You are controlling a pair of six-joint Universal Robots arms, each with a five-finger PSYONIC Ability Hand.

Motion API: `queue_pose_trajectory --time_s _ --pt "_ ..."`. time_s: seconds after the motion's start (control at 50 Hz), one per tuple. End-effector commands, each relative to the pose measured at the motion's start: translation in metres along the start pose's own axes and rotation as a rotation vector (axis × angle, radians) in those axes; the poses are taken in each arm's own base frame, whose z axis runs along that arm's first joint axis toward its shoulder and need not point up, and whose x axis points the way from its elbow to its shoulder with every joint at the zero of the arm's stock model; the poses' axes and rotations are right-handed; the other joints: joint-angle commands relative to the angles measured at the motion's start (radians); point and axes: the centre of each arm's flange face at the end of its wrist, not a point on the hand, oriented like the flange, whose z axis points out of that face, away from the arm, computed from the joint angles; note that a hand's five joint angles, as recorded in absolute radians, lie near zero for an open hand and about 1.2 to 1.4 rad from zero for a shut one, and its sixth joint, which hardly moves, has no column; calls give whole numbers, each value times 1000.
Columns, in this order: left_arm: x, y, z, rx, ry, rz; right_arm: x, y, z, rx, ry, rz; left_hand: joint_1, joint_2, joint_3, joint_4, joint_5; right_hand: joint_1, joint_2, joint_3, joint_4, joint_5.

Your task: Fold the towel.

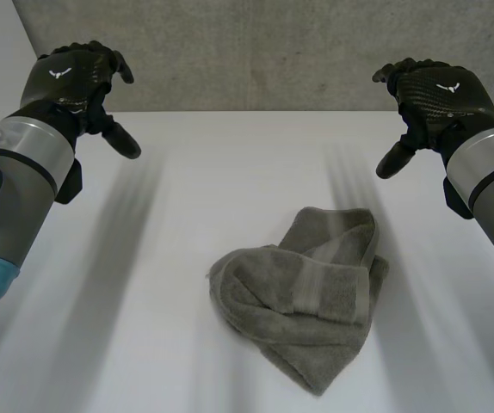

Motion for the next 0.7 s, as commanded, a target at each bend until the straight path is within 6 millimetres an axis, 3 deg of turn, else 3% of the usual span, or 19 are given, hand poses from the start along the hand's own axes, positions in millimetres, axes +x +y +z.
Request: queue_pose_trajectory --time_s 0.02,0.04,0.14,0.16,0.3,0.32,0.42,0.56,0.64,0.7 --pt "9 22 8 -53 96 2 -4 3 -6 -10 -36 0 -306 -68 -45 -56 -41 -53 -76 -33 -53 -62" --pt "9 22 8 -53 96 2 -7 6 -8 -26 -57 2 -306 -68 -45 -56 -41 -53 -76 -33 -53 -62" --pt "22 65 19 -165 254 -8 -20 25 -20 -139 -182 18 -304 -65 -45 -56 -38 -53 -76 -33 -53 -62" --pt "22 65 19 -165 254 -8 -20 25 -20 -140 -182 18 -304 -65 -45 -56 -38 -53 -76 -33 -53 -62" --pt "35 121 21 -309 400 -9 -32 72 -43 -340 -281 48 -301 -62 -45 -56 -35 -53 -76 -33 -53 -62" --pt "35 121 21 -309 401 -9 -32 72 -43 -340 -281 48 -301 -62 -45 -56 -35 -53 -76 -33 -53 -62" --pt "48 143 13 -361 519 20 -42 109 -52 -450 -310 57 -298 -59 -45 -56 -32 -53 -76 -33 -53 -62" --pt "66 169 -9 -501 639 12 -49 132 -50 -490 -322 52 -289 -51 -45 -56 -24 -53 -76 -33 -53 -62" --pt "68 174 -16 -547 655 30 -50 141 -46 -504 -321 49 -271 -33 -45 -56 -6 209 186 -33 -53 200" --pt "68 176 -21 -578 667 55 -50 142 -44 -501 -321 47 -265 -27 -45 -56 0 275 251 -33 -53 266"
